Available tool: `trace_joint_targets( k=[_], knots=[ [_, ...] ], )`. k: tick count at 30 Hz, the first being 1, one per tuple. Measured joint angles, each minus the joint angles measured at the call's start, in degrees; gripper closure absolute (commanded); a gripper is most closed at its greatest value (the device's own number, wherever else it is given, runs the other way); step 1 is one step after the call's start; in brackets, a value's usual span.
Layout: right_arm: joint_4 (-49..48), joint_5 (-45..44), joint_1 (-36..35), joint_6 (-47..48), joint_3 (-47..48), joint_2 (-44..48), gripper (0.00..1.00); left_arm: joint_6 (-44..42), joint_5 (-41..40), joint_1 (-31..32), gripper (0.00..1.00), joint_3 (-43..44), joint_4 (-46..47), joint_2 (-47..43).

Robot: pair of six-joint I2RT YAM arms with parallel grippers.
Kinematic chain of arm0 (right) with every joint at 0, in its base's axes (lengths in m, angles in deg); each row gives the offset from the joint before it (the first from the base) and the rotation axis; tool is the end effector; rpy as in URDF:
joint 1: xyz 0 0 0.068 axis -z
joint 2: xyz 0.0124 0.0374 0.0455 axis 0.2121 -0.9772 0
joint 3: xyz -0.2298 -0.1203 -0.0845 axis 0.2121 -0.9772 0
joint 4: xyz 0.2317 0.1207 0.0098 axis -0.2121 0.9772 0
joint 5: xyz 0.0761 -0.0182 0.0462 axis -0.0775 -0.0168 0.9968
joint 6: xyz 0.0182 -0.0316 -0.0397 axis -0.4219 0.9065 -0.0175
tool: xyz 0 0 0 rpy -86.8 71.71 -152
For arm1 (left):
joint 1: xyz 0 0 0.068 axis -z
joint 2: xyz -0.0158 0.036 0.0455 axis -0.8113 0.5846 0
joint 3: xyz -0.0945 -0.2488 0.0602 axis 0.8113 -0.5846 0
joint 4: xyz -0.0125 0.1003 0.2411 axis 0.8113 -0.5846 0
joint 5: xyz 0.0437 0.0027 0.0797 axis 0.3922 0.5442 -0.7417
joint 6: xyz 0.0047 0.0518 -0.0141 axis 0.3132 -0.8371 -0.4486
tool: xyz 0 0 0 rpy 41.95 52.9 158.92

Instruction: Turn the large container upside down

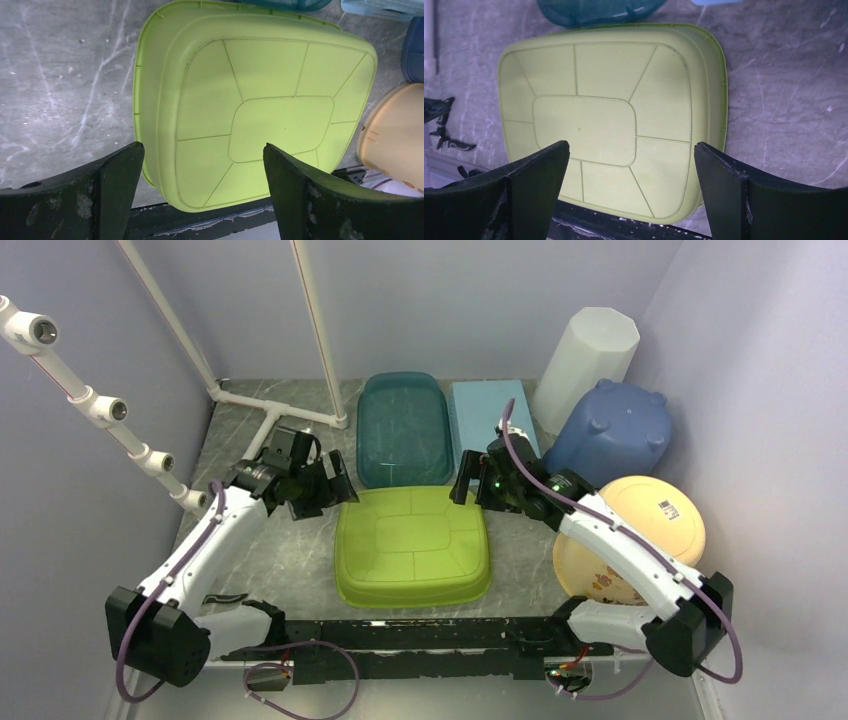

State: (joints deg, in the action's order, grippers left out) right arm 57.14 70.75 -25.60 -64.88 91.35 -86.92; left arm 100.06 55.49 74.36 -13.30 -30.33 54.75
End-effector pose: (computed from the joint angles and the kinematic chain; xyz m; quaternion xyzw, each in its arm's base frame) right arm 0.1965 0.1476 0.3065 0.0555 0.9311 0.1887 0.3071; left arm 0.2170 -0.0844 0.2888 -0.1406 0.9447 -0.1978 0.2207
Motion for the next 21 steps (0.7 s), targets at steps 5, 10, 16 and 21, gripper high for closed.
trace_joint_targets(
  k=[5, 10, 16, 21],
  knots=[
    [-1.7, 0.1, 0.0, 4.7, 0.9, 5.0, 0.0, -2.3, -2.9, 0.0, 0.06, 4.1, -2.8, -2.5],
    [-3.0, -1.5, 0.0, 8.5, 2.7, 8.9, 0.0, -3.4, -7.9, 0.0, 0.06, 9.8, -5.6, -4.5],
    [-2.4, -5.7, 0.0, 10.5, 6.3, 9.8, 0.0, -3.8, -13.9, 0.0, 0.06, 13.6, -8.0, -7.2],
    [-1.8, -7.1, 0.0, 11.1, 7.4, 9.8, 0.0, -3.7, -15.5, 0.0, 0.06, 13.6, -8.3, -10.7]
  ],
)
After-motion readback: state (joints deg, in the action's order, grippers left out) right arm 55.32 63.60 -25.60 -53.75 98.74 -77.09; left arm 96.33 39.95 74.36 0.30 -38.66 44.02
